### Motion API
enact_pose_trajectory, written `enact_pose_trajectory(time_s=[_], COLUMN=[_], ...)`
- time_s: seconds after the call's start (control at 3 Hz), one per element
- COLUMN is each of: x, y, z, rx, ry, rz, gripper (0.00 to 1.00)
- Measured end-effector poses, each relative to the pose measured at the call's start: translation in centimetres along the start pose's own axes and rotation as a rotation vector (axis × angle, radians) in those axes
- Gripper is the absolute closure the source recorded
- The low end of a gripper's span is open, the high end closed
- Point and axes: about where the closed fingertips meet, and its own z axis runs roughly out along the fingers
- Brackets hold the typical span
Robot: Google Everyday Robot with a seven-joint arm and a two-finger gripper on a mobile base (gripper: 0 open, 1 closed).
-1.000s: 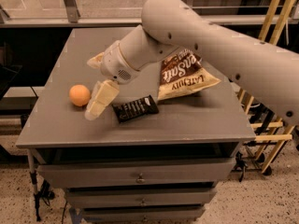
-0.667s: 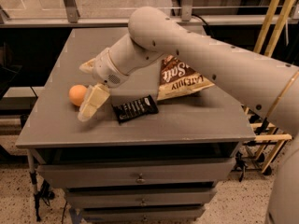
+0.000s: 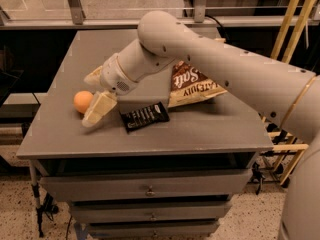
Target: Pick orange
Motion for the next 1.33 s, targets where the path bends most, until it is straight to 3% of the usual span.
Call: enact_pose_trajectory(time_s=[1.0,1.33], x=[-0.5,-3.0], y=[0.3,0.0], z=[0.5,-1.8], rx=[-0.021,-0.014], ry=[-0.030,-0.088], rz=[0.006,-0.020], gripper=[0.88,1.00])
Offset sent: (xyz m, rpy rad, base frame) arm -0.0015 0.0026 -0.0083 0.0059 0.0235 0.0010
